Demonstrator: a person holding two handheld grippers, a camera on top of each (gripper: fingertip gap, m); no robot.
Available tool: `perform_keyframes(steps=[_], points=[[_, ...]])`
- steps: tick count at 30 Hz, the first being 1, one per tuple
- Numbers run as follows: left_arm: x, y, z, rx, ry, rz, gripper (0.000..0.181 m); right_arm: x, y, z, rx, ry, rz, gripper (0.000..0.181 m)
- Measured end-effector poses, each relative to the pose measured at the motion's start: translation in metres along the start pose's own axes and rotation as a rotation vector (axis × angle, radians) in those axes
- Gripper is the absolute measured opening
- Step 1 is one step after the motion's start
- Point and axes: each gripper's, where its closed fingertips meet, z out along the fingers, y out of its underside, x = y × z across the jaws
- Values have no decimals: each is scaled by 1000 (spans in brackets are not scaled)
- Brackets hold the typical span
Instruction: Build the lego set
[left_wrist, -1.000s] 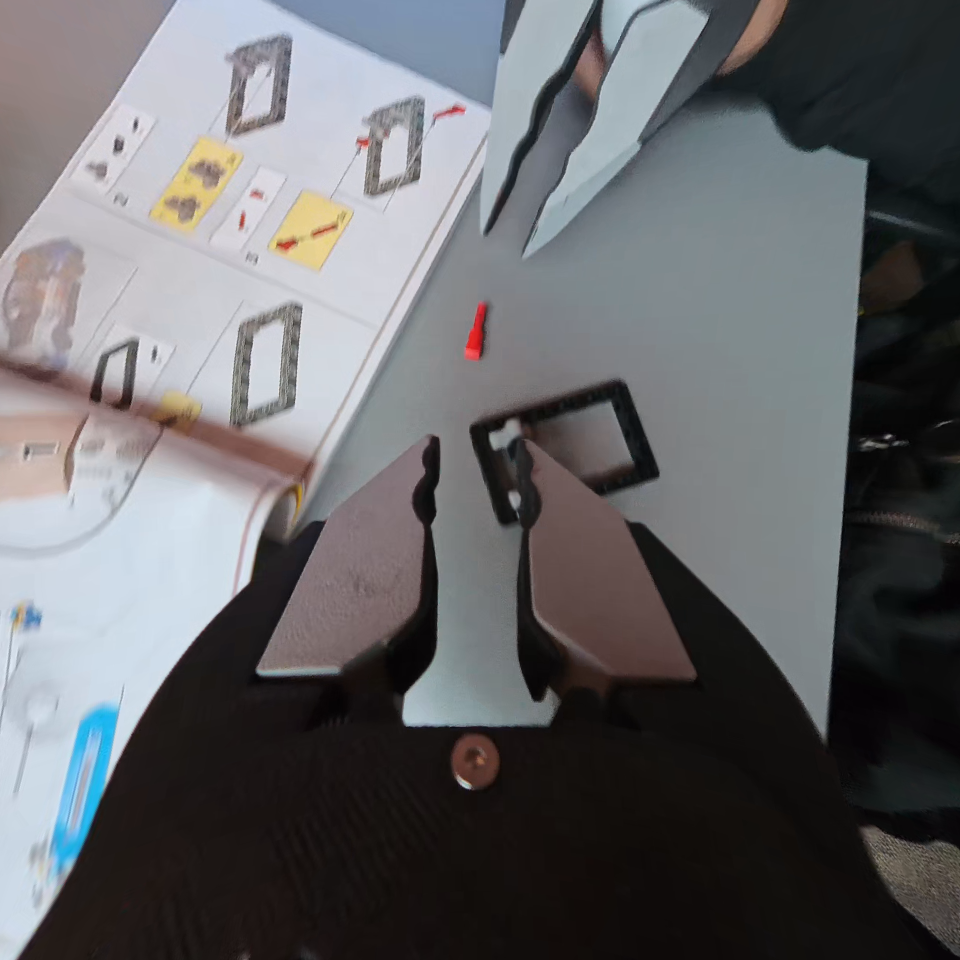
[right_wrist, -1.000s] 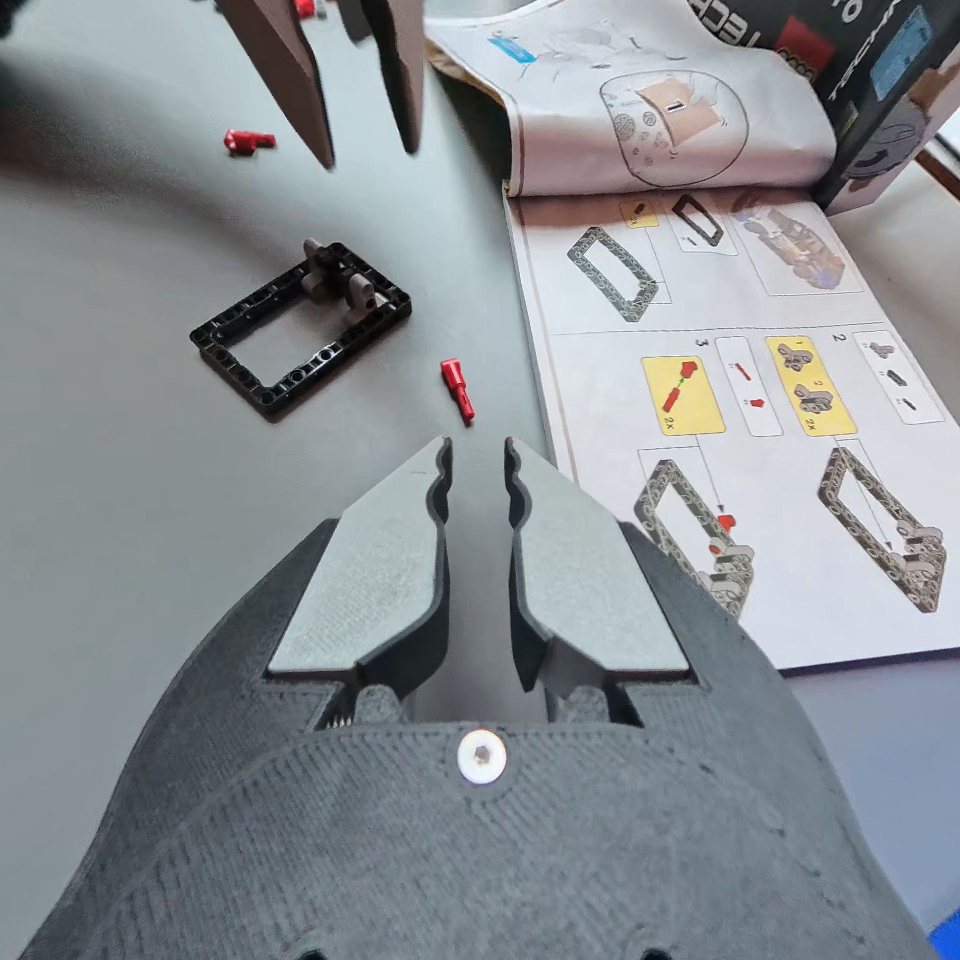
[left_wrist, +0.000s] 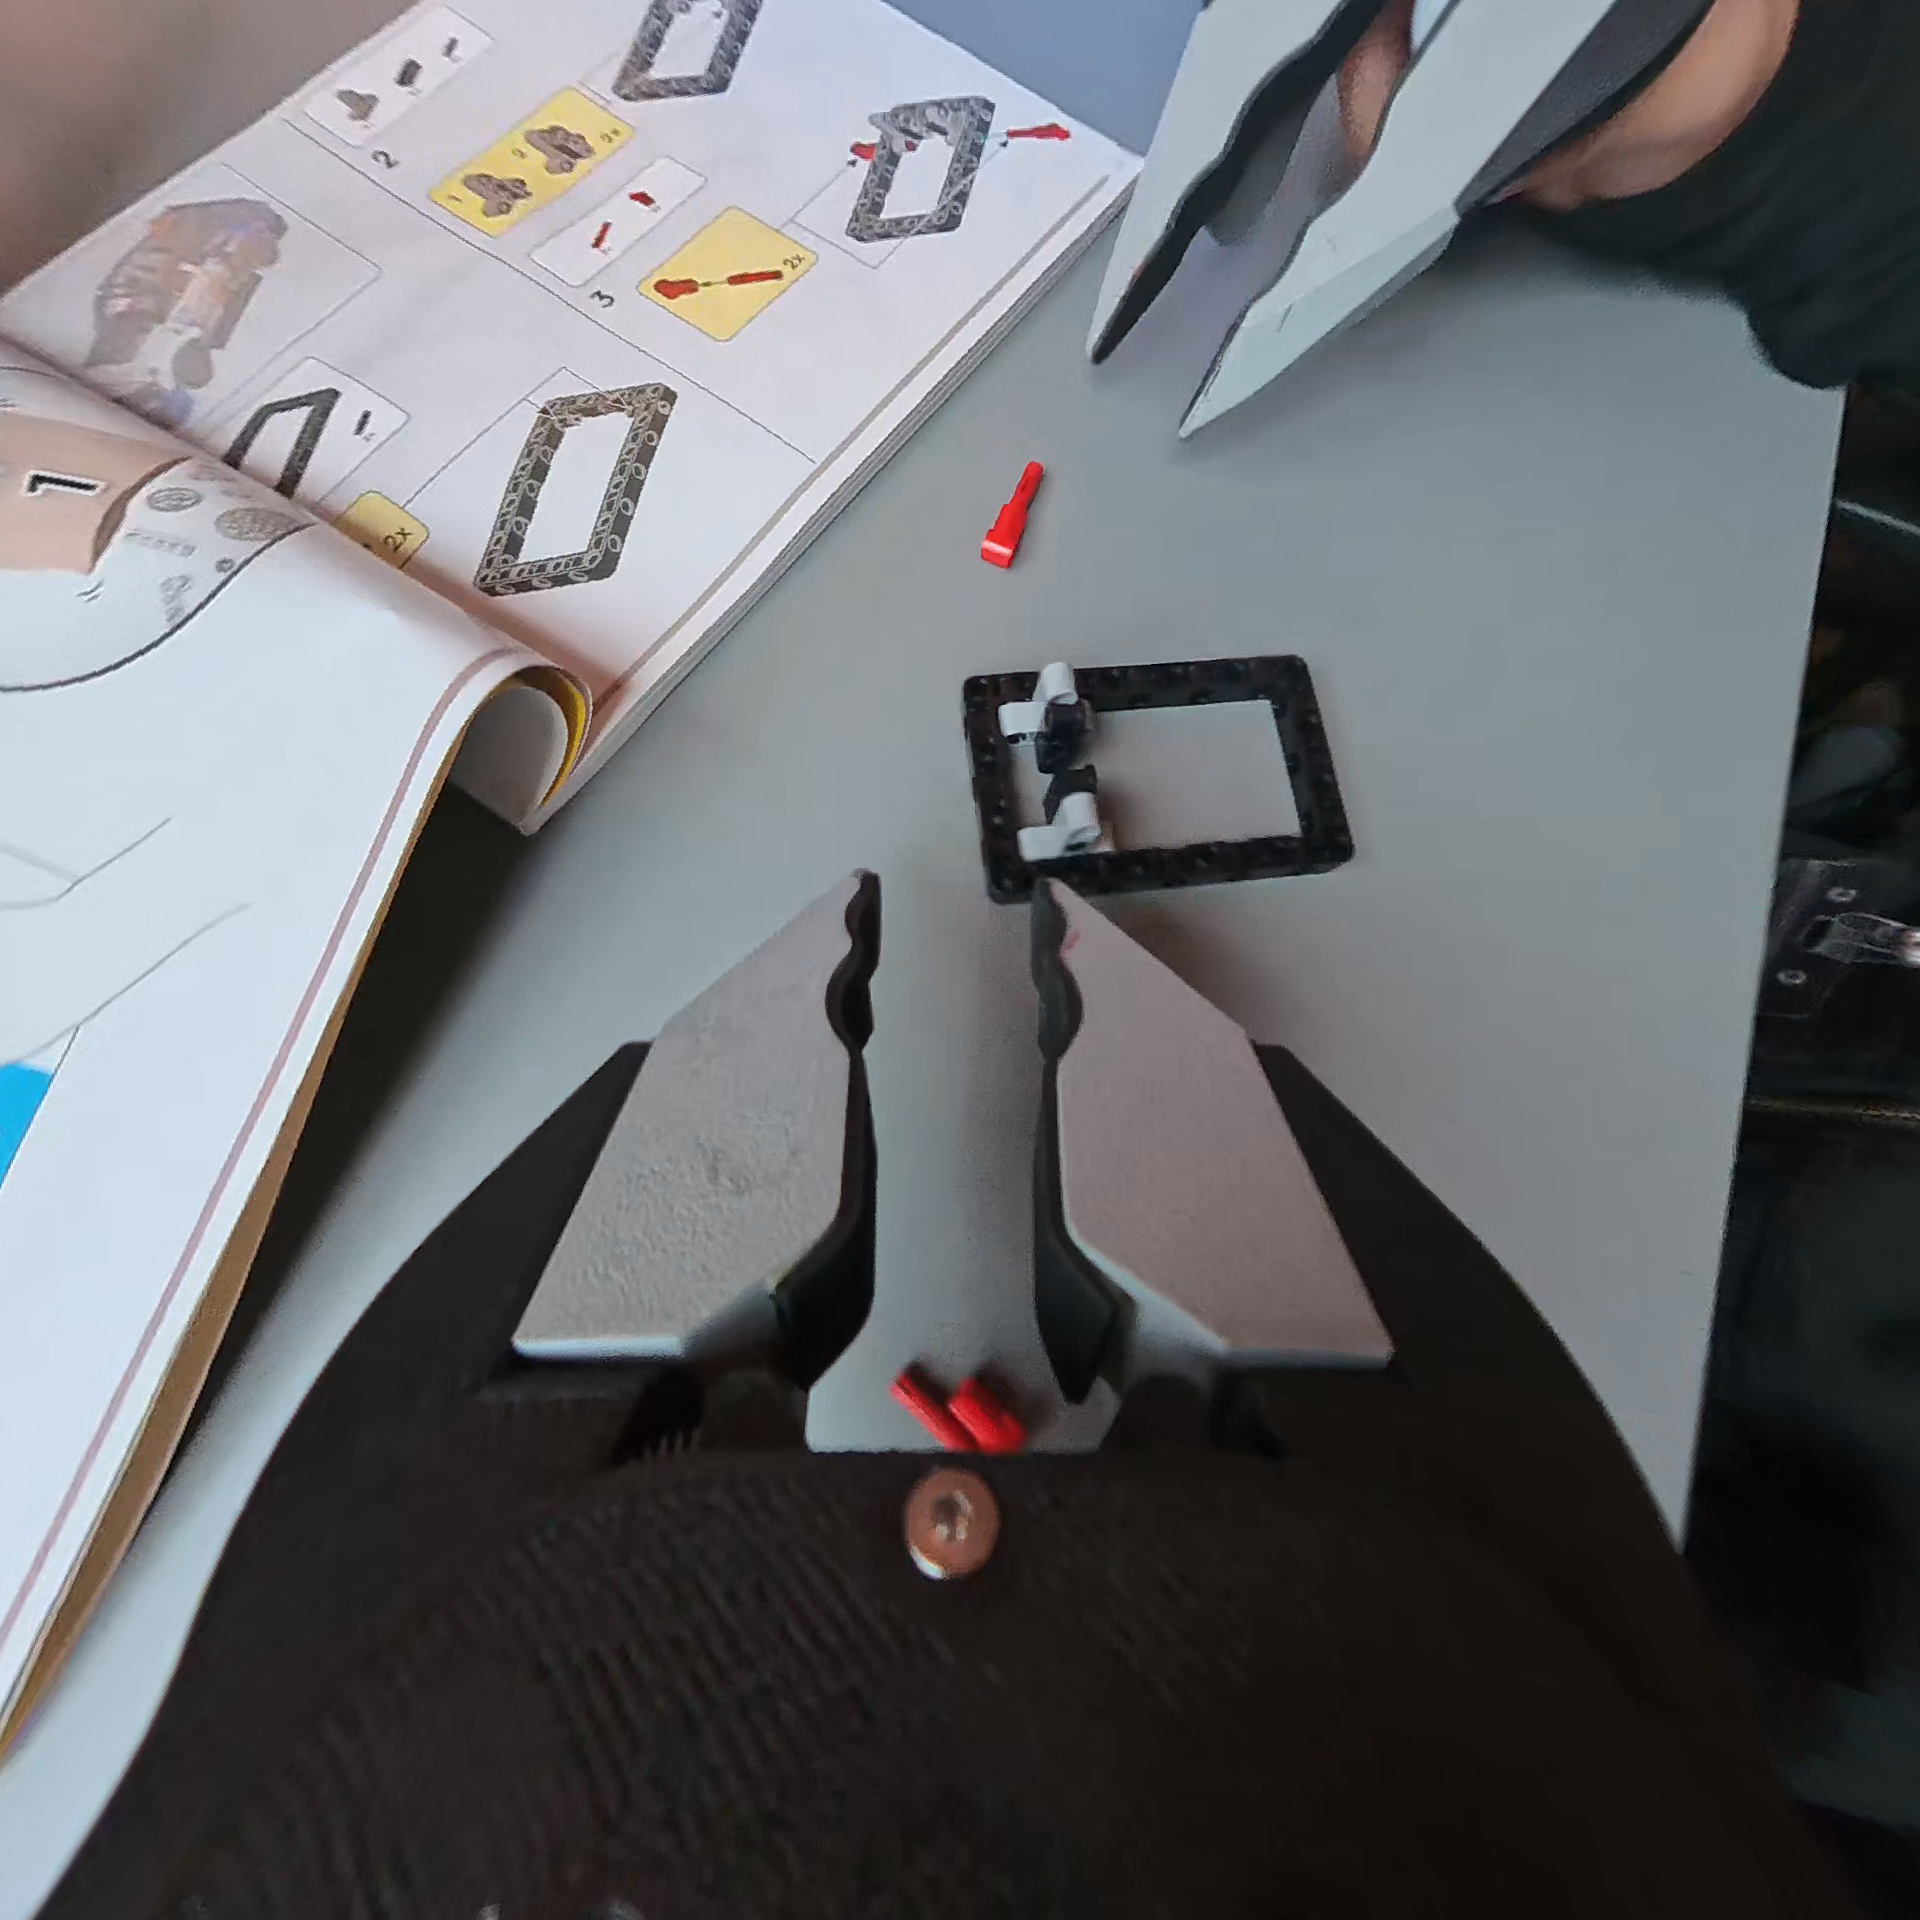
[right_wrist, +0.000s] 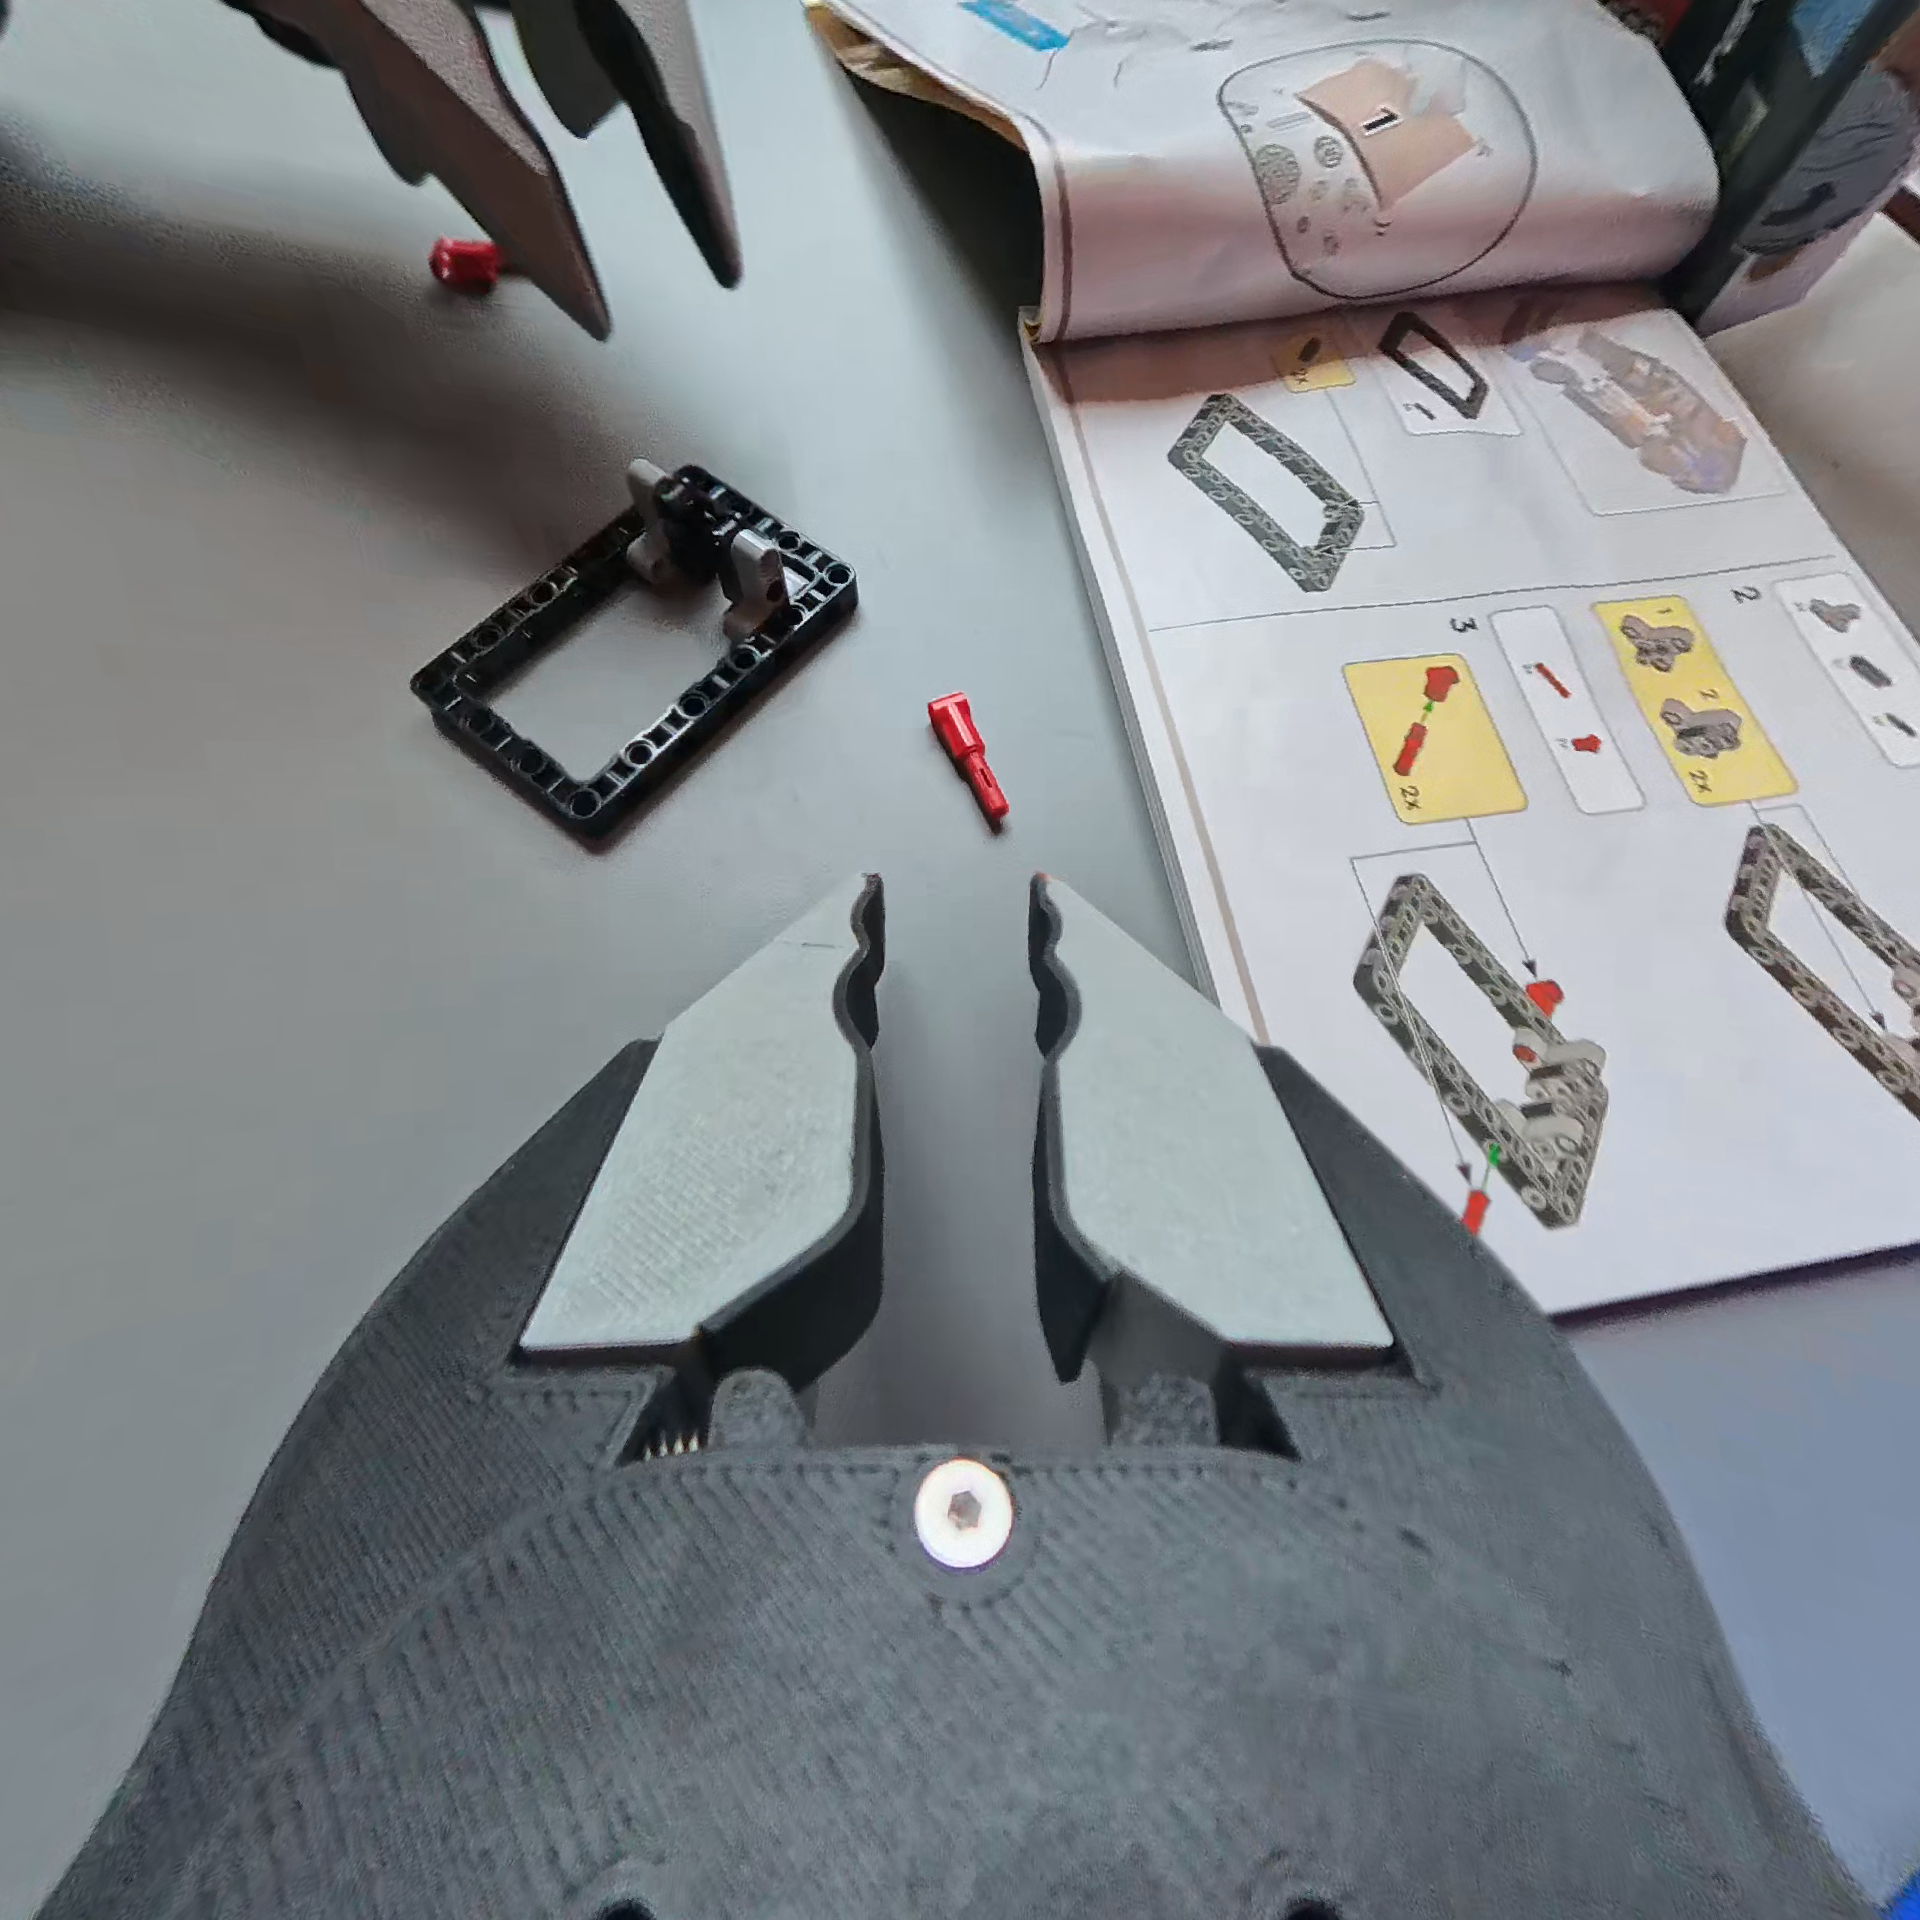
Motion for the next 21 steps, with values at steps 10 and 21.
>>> perform_keyframes(steps=[10,21], points=[[-24,-37,9,215,2,-33,13,-5,-14,21,-21,-272,53,32],[-23,-26,6,228,10,-109,5,-33,-38,-22,204,-634,143,16]])
